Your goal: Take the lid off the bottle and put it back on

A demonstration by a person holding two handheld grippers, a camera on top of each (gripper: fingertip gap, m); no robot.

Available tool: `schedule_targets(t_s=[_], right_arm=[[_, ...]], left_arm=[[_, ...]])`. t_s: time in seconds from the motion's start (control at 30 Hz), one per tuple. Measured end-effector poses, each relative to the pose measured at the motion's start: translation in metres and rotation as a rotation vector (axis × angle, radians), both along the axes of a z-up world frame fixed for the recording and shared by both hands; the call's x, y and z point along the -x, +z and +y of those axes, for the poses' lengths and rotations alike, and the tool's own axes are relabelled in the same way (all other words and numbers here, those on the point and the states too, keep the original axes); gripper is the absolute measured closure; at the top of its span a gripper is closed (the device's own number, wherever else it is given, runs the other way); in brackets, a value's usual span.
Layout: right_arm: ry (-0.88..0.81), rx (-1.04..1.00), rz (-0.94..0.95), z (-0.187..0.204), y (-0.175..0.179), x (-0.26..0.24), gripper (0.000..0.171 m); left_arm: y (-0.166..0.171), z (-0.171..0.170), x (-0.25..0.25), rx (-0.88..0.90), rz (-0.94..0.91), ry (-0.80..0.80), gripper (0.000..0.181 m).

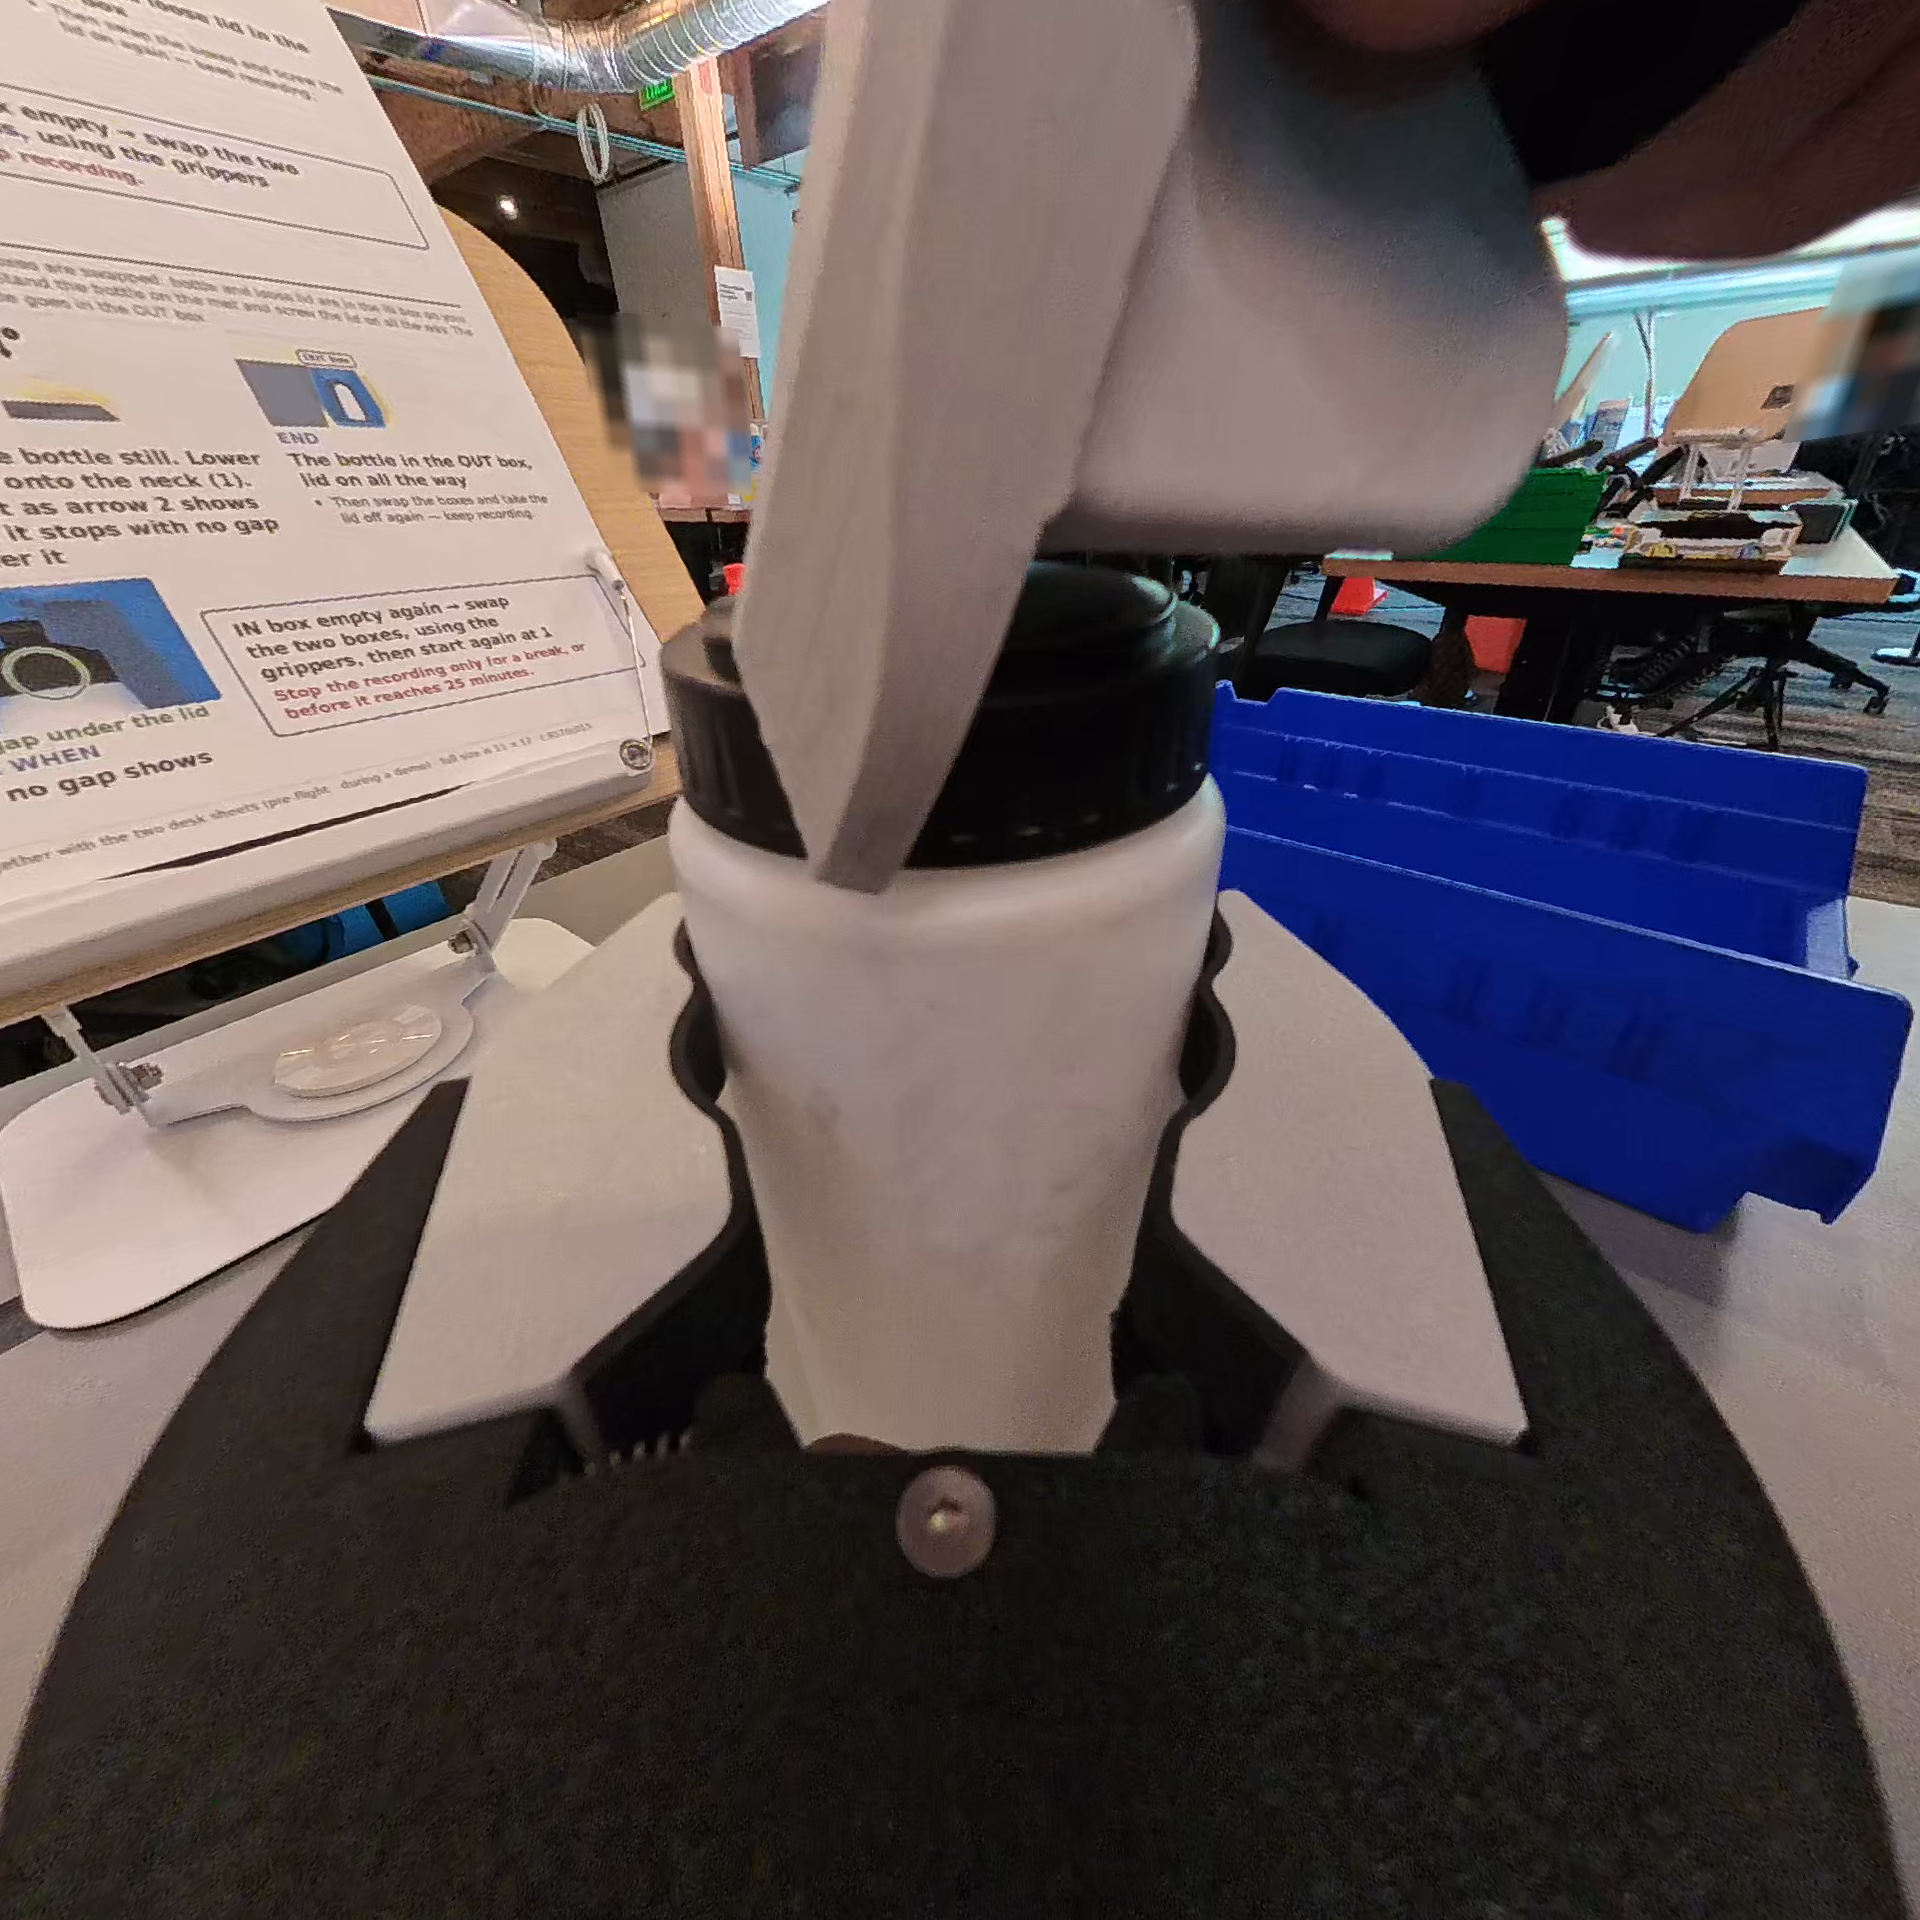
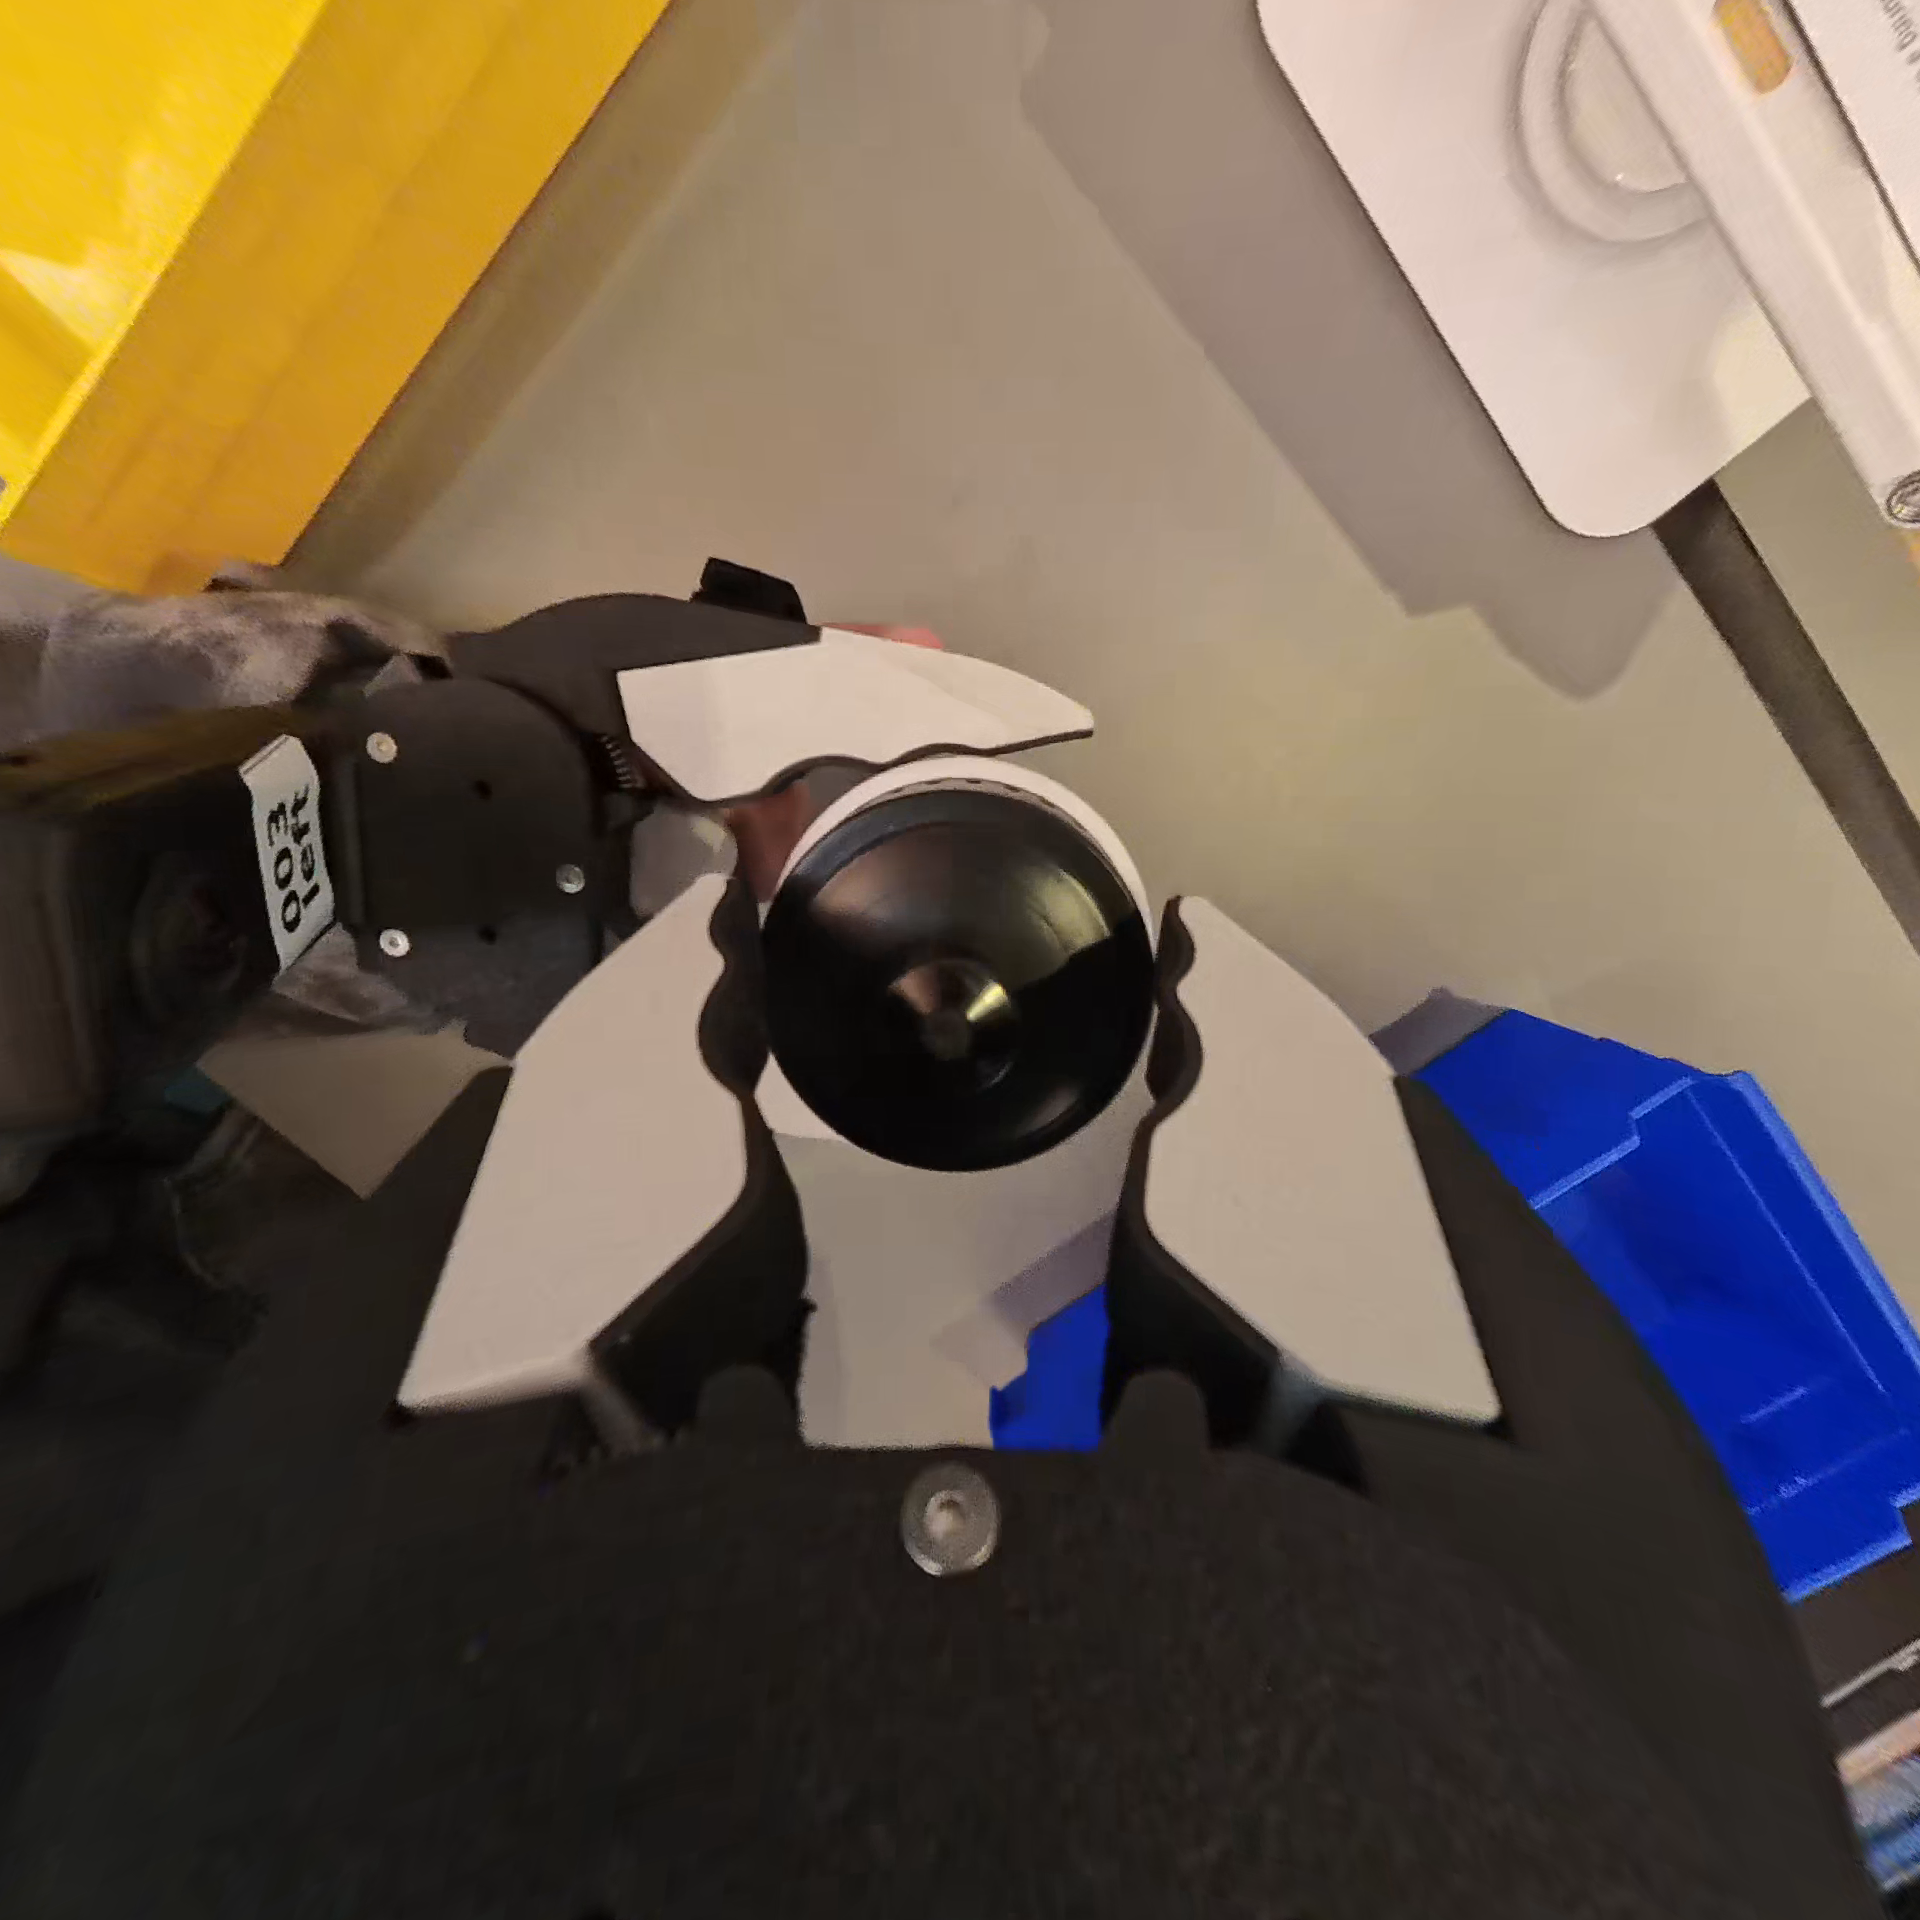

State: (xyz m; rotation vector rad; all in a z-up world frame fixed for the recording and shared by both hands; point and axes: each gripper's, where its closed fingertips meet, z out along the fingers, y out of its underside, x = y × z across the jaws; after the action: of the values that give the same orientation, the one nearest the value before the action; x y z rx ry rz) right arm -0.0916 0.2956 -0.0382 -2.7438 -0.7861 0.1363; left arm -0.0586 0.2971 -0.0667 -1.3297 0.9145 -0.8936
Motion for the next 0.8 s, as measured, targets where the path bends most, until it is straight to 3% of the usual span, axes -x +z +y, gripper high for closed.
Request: schedule_targets(t_s=[0.53,0.7,0.8], right_arm=[[0.223,0.094,-0.073,-0.003,-0.001,-0.001,0.1],[0.418,0.116,-0.122,-0.009,-0.001,-0.001,0.099],[0.702,0.107,-0.172,-0.015,-0.001,-0.002,0.099]], left_arm=[[0.0,0.0,0.0,-0.011,-0.01,-0.007,0.094],[0.0,-0.006,-0.001,-0.02,-0.018,-0.047,0.094],[0.001,-0.01,-0.003,-0.038,-0.017,-0.062,0.094]])
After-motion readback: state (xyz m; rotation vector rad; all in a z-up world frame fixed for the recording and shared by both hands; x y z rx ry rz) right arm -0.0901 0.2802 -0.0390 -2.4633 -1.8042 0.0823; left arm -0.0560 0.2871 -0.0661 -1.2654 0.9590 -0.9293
